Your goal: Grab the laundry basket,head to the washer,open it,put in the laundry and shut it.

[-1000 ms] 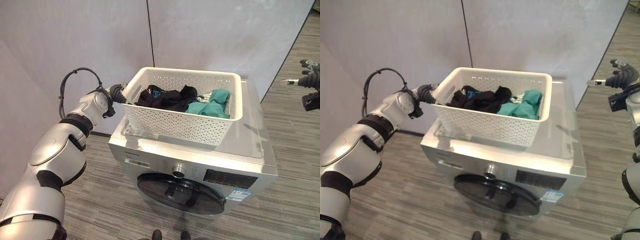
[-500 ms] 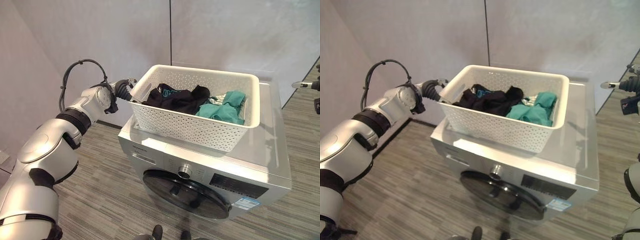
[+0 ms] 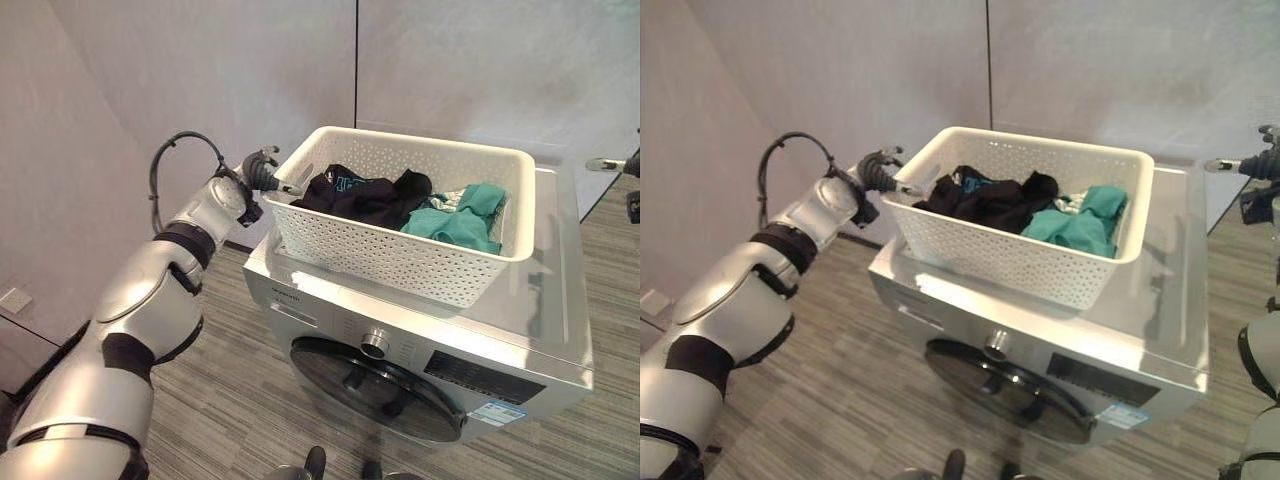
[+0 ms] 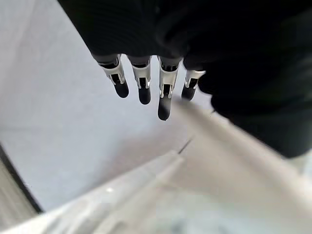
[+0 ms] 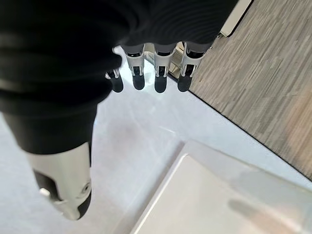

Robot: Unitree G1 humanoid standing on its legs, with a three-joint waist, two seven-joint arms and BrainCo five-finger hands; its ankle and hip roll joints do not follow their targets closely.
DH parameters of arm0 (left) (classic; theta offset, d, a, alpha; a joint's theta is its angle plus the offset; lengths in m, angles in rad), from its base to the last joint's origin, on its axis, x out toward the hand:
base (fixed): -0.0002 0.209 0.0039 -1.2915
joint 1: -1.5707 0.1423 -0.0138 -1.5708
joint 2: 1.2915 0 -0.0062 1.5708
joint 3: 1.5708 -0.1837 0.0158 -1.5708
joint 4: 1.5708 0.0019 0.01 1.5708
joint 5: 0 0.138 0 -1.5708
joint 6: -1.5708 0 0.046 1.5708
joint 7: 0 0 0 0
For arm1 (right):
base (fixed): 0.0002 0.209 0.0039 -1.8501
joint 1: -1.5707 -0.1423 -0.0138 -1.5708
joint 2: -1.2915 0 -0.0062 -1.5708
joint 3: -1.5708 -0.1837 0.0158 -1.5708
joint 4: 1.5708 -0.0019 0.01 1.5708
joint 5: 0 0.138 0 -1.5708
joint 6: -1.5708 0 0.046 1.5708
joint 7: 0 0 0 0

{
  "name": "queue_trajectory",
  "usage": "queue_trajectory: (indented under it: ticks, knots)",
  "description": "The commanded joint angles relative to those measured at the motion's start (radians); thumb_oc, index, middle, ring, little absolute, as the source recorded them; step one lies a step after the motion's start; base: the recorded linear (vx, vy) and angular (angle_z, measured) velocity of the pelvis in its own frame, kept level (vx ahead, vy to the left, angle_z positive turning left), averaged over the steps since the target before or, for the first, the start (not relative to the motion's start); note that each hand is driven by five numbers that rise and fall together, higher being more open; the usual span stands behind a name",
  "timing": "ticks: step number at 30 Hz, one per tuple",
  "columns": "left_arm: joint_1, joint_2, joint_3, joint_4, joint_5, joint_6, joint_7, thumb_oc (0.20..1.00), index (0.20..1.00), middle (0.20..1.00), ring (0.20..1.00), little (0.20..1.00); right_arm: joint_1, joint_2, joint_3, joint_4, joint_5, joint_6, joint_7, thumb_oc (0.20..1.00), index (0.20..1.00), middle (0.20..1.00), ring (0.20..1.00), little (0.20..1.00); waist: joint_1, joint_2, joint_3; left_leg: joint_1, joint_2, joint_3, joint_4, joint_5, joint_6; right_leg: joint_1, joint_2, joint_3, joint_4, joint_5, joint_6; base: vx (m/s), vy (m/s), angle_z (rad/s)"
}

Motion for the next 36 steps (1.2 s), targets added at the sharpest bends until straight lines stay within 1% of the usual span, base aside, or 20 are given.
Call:
queue_trajectory:
  ticks: [1,4,12,15,16,17,18,19,21,22,23,25,27,28,29,31,32,33,35,36]
  knots:
    - [-0.140,0.044,0.076,0.072,-0.125,-0.060,0.074,1.000,1.000,1.000,1.000,1.000,-0.106,-0.033,0.037,0.016,0.036,-0.033,-0.045,1.000,1.000,1.000,1.000,1.000,-0.006,-0.006,-0.028,-0.005,0.019,0.035,0.112,-0.112,-0.011,-0.001,-0.032,0.049,0.042,-0.084,0.075,0.03,0.015,-0.04]
    - [-0.162,0.069,0.081,0.071,-0.167,-0.068,0.070,1.000,1.000,1.000,1.000,1.000,-0.112,-0.024,0.035,0.017,0.039,-0.034,-0.049,1.000,1.000,1.000,1.000,1.000,-0.010,-0.005,-0.030,-0.001,0.021,0.043,0.106,-0.114,-0.010,-0.001,-0.032,0.054,0.038,-0.082,0.075,0.02,0.013,-0.08]
    - [-0.218,0.265,0.073,-0.039,-0.238,-0.116,0.056,1.000,1.000,1.000,1.000,1.000,-0.022,-0.076,-0.015,-0.049,0.035,-0.049,-0.031,1.000,1.000,1.000,1.000,1.000,-0.003,0.002,-0.037,0.007,0.027,0.057,0.103,-0.118,-0.011,0.000,-0.029,0.068,0.033,-0.078,0.076,0.02,0.005,-0.10]
    - [-0.036,0.494,0.202,-0.319,-0.260,-0.161,0.072,1.000,1.000,1.000,1.000,1.000,0.240,-0.209,-0.257,-0.339,-0.025,-0.107,-0.073,1.000,1.000,1.000,1.000,1.000,0.002,0.000,-0.032,-0.011,0.026,0.050,0.119,-0.110,-0.016,-0.001,-0.027,0.062,0.020,-0.075,0.073,-0.01,-0.042,0.01]
    - [-0.032,0.492,0.199,-0.327,-0.257,-0.158,0.074,1.000,1.000,1.000,1.000,1.000,0.276,-0.210,-0.288,-0.354,-0.031,-0.104,-0.076,1.000,1.000,1.000,1.000,1.000,0.006,-0.004,-0.036,-0.012,0.026,0.049,0.119,-0.111,-0.016,0.000,-0.027,0.061,0.019,-0.075,0.073,-0.01,-0.065,0.03]
    - [0.158,0.650,0.334,-0.489,-0.247,-0.175,0.071,1.000,1.000,1.000,1.000,1.000,0.472,-0.272,-0.486,-0.487,-0.111,-0.133,-0.111,1.000,1.000,1.000,1.000,1.000,0.005,-0.006,-0.029,-0.023,0.030,0.039,0.123,-0.107,-0.021,-0.001,-0.021,0.058,0.001,-0.072,0.071,-0.01,-0.048,0.06]
    - [0.167,0.648,0.338,-0.500,-0.244,-0.173,0.074,1.000,1.000,1.000,1.000,1.000,0.505,-0.273,-0.515,-0.501,-0.116,-0.130,-0.112,1.000,1.000,1.000,1.000,1.000,0.008,-0.007,-0.032,-0.023,0.030,0.038,0.123,-0.107,-0.021,0.000,-0.021,0.057,0.000,-0.072,0.071,-0.02,-0.080,0.04]
    - [0.249,0.698,0.409,-0.535,-0.240,-0.182,0.071,1.000,1.000,1.000,1.000,1.000,0.584,-0.289,-0.599,-0.543,-0.168,-0.144,-0.134,1.000,1.000,1.000,1.000,1.000,0.009,-0.012,-0.026,-0.030,0.034,0.034,0.125,-0.103,-0.024,0.001,-0.017,0.055,-0.010,-0.069,0.069,-0.01,-0.061,0.05]
    - [0.483,0.788,0.615,-0.622,-0.224,-0.195,0.078,1.000,1.000,1.000,1.000,1.000,0.842,-0.309,-0.873,-0.627,-0.213,-0.159,-0.170,1.000,1.000,1.000,1.000,1.000,0.012,-0.023,-0.021,-0.040,0.041,0.019,0.116,-0.089,-0.029,0.000,-0.007,0.050,-0.029,-0.061,0.066,-0.05,-0.091,0.06]
    - [0.791,0.812,0.895,-0.649,-0.210,-0.202,0.101,1.000,1.000,1.000,1.000,1.000,1.083,-0.287,-1.118,-0.672,-0.241,-0.174,-0.196,1.000,1.000,1.000,1.000,1.000,0.024,-0.034,-0.014,-0.045,0.053,0.009,0.084,-0.067,-0.034,-0.001,0.004,0.041,-0.047,-0.056,0.063,-0.01,-0.083,0.09]
    - [0.819,0.806,0.919,-0.664,-0.207,-0.200,0.100,1.000,1.000,1.000,1.000,1.000,1.105,-0.288,-1.136,-0.685,-0.242,-0.172,-0.194,1.000,1.000,1.000,1.000,1.000,0.024,-0.028,-0.019,-0.036,0.058,0.009,0.078,-0.079,-0.034,0.007,0.007,0.043,-0.050,-0.066,0.062,-0.04,-0.066,0.03]
    - [1.088,0.727,1.127,-0.620,-0.238,-0.186,0.084,1.000,1.000,1.000,1.000,1.000,1.236,-0.243,-1.261,-0.638,-0.218,-0.179,-0.211,1.000,1.000,1.000,1.000,1.000,0.033,-0.033,0.006,-0.061,0.056,0.026,0.060,-0.050,-0.040,-0.002,0.003,0.020,-0.064,-0.056,0.066,-0.07,-0.023,-0.04]
    - [1.121,0.690,1.144,-0.566,-0.247,-0.177,0.084,1.000,1.000,1.000,1.000,1.000,1.223,-0.226,-1.243,-0.595,-0.202,-0.173,-0.221,1.000,1.000,1.000,1.000,1.000,0.028,-0.036,0.026,-0.093,0.047,0.051,0.074,-0.039,-0.039,-0.009,-0.011,0.009,-0.068,-0.046,0.073,-0.15,0.029,0.04]
    - [1.199,0.642,1.191,-0.525,-0.237,-0.163,0.071,1.000,1.000,1.000,1.000,1.000,1.206,-0.176,-1.241,-0.522,-0.161,-0.168,-0.222,1.000,1.000,1.000,1.000,1.000,0.033,-0.048,0.051,-0.118,0.023,0.076,0.140,-0.062,-0.036,-0.029,-0.036,0.009,-0.058,-0.031,0.081,-0.21,0.077,0.30]
    - [1.270,0.575,1.233,-0.443,-0.185,-0.143,0.063,1.000,1.000,1.000,1.000,1.000,1.180,-0.115,-1.178,-0.429,-0.164,-0.148,-0.197,1.000,1.000,1.000,1.000,1.000,0.046,-0.058,0.056,-0.079,0.002,0.065,0.205,-0.164,-0.015,-0.047,-0.045,0.036,-0.046,-0.027,0.082,-0.18,0.089,0.26]
    - [1.248,0.475,1.214,-0.328,-0.173,-0.132,0.076,1.000,1.000,1.000,1.000,1.000,1.127,-0.056,-1.104,-0.311,-0.147,-0.135,-0.191,1.000,1.000,1.000,1.000,1.000,0.039,-0.064,0.059,-0.054,0.006,0.073,0.220,-0.217,-0.002,-0.068,-0.052,0.042,-0.041,-0.023,0.086,-0.09,0.077,-0.09]
    - [1.245,0.475,1.216,-0.324,-0.173,-0.134,0.076,1.000,1.000,1.000,1.000,1.000,1.115,-0.059,-1.094,-0.303,-0.145,-0.138,-0.190,1.000,1.000,1.000,1.000,1.000,0.035,-0.065,0.059,-0.058,0.003,0.072,0.218,-0.210,-0.002,-0.073,-0.055,0.041,-0.040,-0.019,0.087,-0.06,0.078,-0.08]
    - [1.227,0.413,1.190,-0.230,-0.157,-0.120,0.074,1.000,1.000,1.000,1.000,1.000,1.098,-0.021,-1.056,-0.253,-0.157,-0.121,-0.185,1.000,1.000,1.000,1.000,1.000,0.030,-0.062,0.057,-0.031,0.015,0.072,0.206,-0.230,0.001,-0.080,-0.052,0.046,-0.036,-0.023,0.088,-0.06,0.076,0.16]
    - [1.205,0.354,1.171,-0.127,-0.147,-0.113,0.066,1.000,1.000,1.000,1.000,1.000,1.076,0.022,-1.039,-0.191,-0.144,-0.110,-0.176,1.000,1.000,1.000,1.000,1.000,0.011,-0.060,0.044,-0.014,0.023,0.080,0.160,-0.209,0.005,-0.089,-0.055,0.044,-0.033,-0.018,0.091,-0.02,0.162,0.21]
    - [1.188,0.281,1.141,0.001,-0.105,-0.087,0.064,1.000,1.000,1.000,1.000,1.000,1.045,0.096,-1.000,-0.081,-0.123,-0.097,-0.156,1.000,1.000,1.000,1.000,1.000,0.003,-0.056,0.032,-0.002,0.019,0.084,0.135,-0.213,0.011,-0.092,-0.063,0.055,-0.022,-0.015,0.097,0.02,0.236,0.15]
